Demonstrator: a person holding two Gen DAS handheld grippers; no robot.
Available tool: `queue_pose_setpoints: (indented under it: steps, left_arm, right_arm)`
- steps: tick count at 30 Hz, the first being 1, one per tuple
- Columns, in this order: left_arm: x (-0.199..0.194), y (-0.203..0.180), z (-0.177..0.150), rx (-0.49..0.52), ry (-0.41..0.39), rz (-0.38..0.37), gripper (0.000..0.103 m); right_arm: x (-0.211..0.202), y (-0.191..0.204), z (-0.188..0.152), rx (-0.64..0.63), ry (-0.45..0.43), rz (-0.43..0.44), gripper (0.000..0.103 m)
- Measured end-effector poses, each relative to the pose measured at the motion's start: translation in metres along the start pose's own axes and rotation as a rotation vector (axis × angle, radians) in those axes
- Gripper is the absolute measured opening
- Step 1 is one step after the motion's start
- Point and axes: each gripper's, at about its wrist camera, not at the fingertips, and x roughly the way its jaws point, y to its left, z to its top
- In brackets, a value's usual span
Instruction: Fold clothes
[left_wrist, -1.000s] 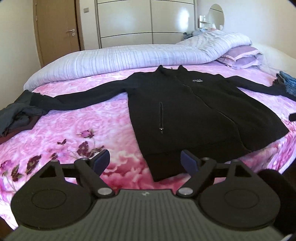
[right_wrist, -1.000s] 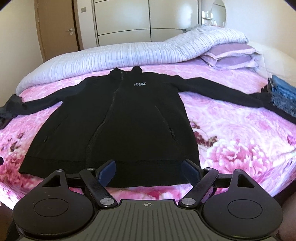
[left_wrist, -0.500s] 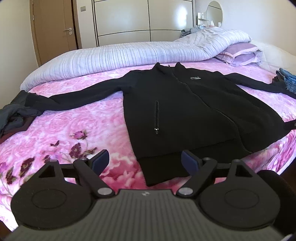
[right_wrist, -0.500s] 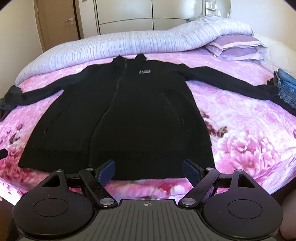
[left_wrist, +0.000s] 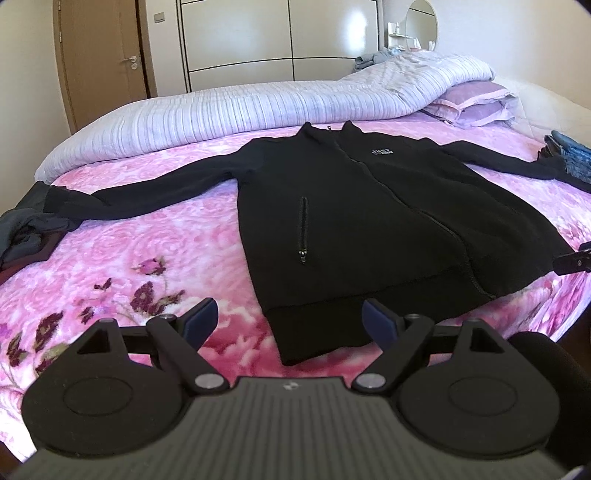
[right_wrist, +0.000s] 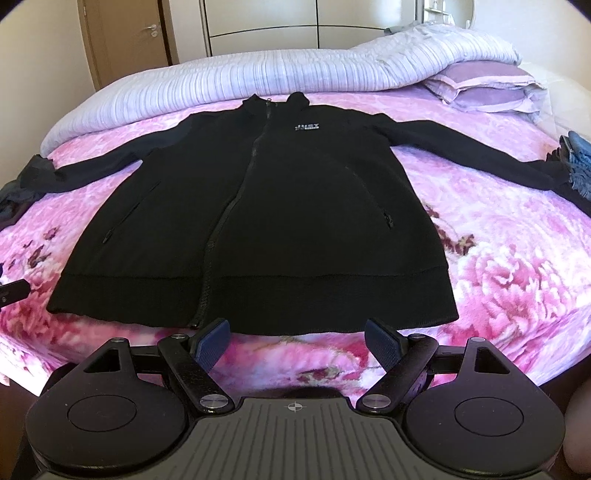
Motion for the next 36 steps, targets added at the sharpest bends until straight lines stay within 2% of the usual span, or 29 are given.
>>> queue_pose_setpoints:
  steps: [9, 15, 20, 24, 27, 29, 30, 31, 36]
  left_arm:
    - [-0.004, 0.018, -0.005, -0.02, -0.006, 0.027, 0.083]
    - [-0.011, 0.065, -0.003, -0.032, -0.028, 0.113, 0.083]
    - [-0.006, 0.126, 0.004, 0.021, -0.04, 0.233, 0.083]
    - [0.012, 0.194, 0.019, 0.075, -0.035, 0.302, 0.083]
    - [0.031, 0.249, 0.038, 0.093, -0.017, 0.332, 0.083]
    - [0.045, 0.282, 0.051, 0.116, -0.017, 0.351, 0.083]
    - [0.054, 0.298, 0.057, 0.125, -0.018, 0.362, 0.083]
    - [0.062, 0.313, 0.062, 0.131, -0.02, 0.372, 0.083]
    - [0.107, 0.372, 0.07, 0.126, -0.019, 0.402, 0.083]
  right_arm:
    - [0.002, 0.013, 0.007, -0.03, -0.013, 0.011, 0.083]
    - [0.008, 0.056, 0.032, -0.131, -0.089, 0.113, 0.083]
    - [0.028, 0.139, 0.067, -0.377, -0.161, 0.277, 0.083]
    - [0.063, 0.228, 0.096, -0.598, -0.214, 0.424, 0.083]
    - [0.097, 0.297, 0.125, -0.711, -0.273, 0.511, 0.082]
    - [0.12, 0.342, 0.143, -0.779, -0.32, 0.556, 0.067]
    - [0.132, 0.364, 0.152, -0.811, -0.342, 0.575, 0.048]
    - [0.147, 0.386, 0.16, -0.836, -0.349, 0.588, 0.039]
    - [0.218, 0.483, 0.188, -0.987, -0.38, 0.641, 0.039]
